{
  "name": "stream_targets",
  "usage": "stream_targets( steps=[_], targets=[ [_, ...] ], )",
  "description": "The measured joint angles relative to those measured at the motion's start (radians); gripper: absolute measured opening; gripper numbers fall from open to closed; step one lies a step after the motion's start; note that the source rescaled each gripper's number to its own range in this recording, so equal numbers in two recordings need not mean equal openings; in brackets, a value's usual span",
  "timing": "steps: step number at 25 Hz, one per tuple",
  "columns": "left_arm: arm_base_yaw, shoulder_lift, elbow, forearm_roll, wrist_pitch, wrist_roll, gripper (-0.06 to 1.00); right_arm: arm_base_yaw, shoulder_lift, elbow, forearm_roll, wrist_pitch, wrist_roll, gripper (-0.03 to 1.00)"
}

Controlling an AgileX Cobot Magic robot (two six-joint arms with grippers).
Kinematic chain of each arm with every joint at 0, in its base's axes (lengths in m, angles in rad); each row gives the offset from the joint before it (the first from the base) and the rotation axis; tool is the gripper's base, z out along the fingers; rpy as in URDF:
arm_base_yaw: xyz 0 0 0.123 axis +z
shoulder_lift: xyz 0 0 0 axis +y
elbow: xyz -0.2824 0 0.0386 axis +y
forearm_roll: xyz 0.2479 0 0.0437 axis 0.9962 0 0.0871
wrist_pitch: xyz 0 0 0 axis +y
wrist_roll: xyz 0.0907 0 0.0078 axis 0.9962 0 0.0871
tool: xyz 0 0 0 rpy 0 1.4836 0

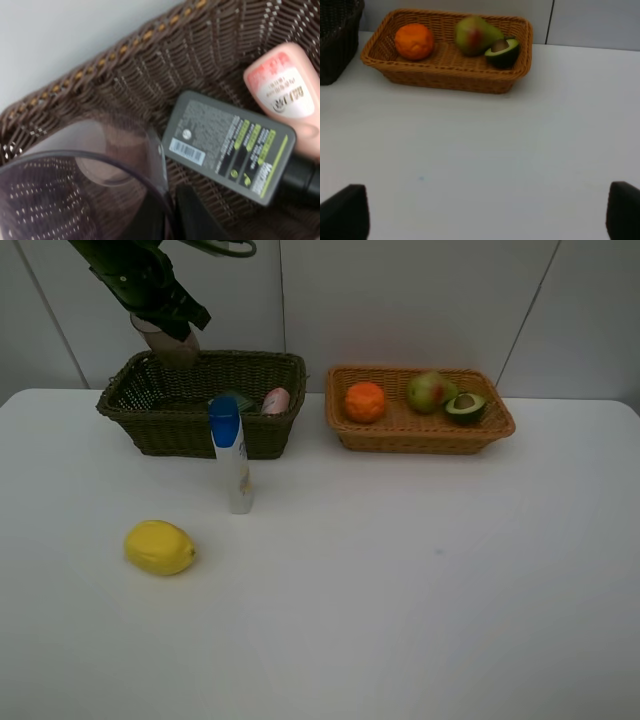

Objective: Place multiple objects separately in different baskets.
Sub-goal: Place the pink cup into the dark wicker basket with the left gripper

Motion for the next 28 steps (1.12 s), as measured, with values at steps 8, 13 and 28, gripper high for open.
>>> stream_targets(
  steps=[8, 13, 28],
  targets=[
    [0.0, 0.041, 0.0, 0.002, 0.003, 0.0, 0.0, 0.0, 0.0, 0.0, 0.001, 0.0, 0.0, 1.0],
    [0.0, 0.049, 0.001, 0.008, 0.003, 0.0, 0.0, 0.0, 0.0, 0.0, 0.001, 0.0, 0.0, 1.0],
    [0.0, 0.049, 0.001, 0.024, -0.021, 0.009, 0.0, 0.0, 0.0, 0.0, 0.001, 0.0, 0.0, 1.0]
  ],
)
